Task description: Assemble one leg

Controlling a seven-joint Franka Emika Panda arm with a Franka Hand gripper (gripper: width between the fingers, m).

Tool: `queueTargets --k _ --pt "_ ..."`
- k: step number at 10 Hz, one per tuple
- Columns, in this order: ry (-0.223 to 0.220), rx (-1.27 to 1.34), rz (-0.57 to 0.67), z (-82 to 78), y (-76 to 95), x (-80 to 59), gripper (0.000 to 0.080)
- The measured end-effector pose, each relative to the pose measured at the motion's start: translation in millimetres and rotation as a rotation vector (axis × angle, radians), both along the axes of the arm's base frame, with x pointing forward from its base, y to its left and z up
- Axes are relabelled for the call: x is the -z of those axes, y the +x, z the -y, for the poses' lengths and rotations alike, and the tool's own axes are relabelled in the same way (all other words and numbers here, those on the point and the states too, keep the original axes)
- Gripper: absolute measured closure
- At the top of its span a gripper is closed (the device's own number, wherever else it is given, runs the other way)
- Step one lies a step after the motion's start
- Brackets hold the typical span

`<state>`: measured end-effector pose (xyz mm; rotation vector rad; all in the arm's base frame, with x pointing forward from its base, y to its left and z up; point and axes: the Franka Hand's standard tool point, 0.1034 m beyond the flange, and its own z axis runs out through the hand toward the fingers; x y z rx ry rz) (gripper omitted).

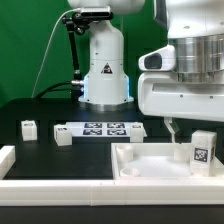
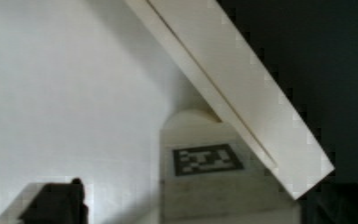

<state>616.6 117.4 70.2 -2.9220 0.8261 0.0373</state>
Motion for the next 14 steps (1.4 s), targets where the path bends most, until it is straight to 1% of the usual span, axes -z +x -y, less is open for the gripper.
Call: queueTargets --k 2,3,4,5,6,7,8,9,11,13,14 --pt "-0.001 -0.047 0.006 1.0 0.2 0.0 0.0151" --pt "-0.001 -0.047 0.005 1.0 0.2 0.1 0.0245" --pt "-0.001 -0.046 0.005 1.1 0.2 0.1 0.0424" --pt "0.0 -0.032 0.004 1.0 0.2 0.1 0.0424" --pt "0.0 0.006 0.0 1.0 0.2 0.2 0.0509" --pt "-0.001 0.004 0.0 1.1 0.2 0.2 0.0509" --pt "0.009 0.112 -0.009 0.5 0.1 0.4 0.0509" --pt "0.017 0.303 -0.023 0.7 1.0 0.3 0.0509" --pt "0.025 0.605 -0.036 0.3 2.1 0.6 0.0509" --pt "0.039 0.841 -0.047 -2.2 3.3 0.8 0.0509" --pt "0.055 0.986 -0.048 -4.1 4.6 0.9 0.0508"
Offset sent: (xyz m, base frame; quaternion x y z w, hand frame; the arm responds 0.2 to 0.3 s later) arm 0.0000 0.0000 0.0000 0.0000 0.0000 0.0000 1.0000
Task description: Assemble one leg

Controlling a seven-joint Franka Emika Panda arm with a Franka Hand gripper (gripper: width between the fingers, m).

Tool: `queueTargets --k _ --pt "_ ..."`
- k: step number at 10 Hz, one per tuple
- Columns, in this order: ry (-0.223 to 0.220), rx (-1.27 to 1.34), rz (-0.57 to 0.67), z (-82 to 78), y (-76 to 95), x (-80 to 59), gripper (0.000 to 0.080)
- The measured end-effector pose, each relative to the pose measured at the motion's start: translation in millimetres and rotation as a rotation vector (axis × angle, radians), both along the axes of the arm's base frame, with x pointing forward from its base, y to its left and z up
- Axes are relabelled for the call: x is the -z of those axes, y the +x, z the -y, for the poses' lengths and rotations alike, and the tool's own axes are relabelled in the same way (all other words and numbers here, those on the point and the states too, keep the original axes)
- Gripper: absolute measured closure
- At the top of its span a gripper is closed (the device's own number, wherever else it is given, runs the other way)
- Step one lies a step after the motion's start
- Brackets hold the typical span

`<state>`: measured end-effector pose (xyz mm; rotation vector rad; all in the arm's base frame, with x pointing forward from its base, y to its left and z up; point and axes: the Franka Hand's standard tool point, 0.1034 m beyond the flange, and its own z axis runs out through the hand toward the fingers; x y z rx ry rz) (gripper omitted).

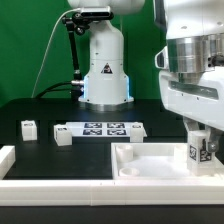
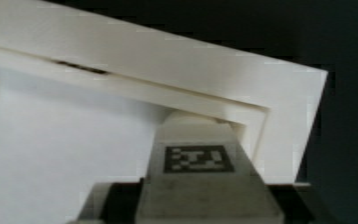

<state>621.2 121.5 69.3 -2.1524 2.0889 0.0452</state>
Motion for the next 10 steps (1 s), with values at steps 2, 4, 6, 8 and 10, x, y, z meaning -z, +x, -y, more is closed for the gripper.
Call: queueTargets --k 2,4,6,8,10 --pt "0.015 0.23 -0.008 -2.4 1.2 -0.2 0.0508" --pt "0.013 0.465 -0.014 2.1 2.4 -0.6 0.0505" --pt "0.011 0.515 -0.011 6.2 2.6 -0.6 0.0504" --pt "0.002 0.535 -0.006 9.1 2.0 -0.5 0.0504" --pt "0.001 0.516 -0.003 9.5 1.8 -0.5 0.0503"
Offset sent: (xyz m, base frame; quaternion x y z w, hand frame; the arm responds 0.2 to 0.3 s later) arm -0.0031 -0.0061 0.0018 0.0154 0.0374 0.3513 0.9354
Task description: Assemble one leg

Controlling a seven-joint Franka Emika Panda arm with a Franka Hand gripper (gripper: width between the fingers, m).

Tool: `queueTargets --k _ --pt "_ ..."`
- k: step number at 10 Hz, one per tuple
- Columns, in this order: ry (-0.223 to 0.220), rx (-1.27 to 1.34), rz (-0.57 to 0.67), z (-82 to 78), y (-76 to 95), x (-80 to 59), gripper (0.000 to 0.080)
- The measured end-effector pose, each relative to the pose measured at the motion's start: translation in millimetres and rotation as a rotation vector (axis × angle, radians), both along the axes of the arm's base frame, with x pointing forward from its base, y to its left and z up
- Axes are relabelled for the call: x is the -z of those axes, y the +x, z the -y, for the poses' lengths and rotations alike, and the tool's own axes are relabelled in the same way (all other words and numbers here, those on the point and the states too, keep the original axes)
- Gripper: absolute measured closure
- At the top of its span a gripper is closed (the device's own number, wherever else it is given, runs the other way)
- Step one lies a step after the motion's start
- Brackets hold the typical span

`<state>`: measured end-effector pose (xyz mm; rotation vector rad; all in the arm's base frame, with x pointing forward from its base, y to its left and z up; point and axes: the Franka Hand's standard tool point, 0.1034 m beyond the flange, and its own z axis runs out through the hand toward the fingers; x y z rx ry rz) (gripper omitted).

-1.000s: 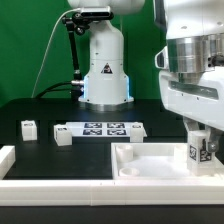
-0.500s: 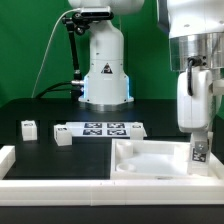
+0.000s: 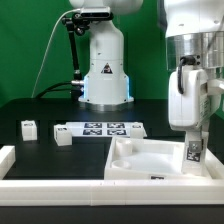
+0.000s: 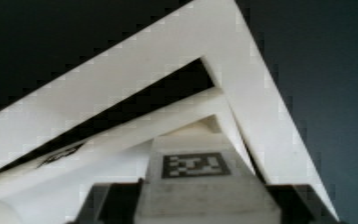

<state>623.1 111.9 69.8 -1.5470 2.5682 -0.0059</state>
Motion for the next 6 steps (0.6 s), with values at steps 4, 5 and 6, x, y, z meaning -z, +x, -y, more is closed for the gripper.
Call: queueTargets --k 4,5,6 --pt "-0.003 -0.022 0.003 0.1 0.2 0.1 0.0243" --pt "-0.003 -0.022 0.003 0.1 0.2 0.1 0.0159" --pt "-0.003 -0.022 0.003 0.1 0.3 0.1 0.0152"
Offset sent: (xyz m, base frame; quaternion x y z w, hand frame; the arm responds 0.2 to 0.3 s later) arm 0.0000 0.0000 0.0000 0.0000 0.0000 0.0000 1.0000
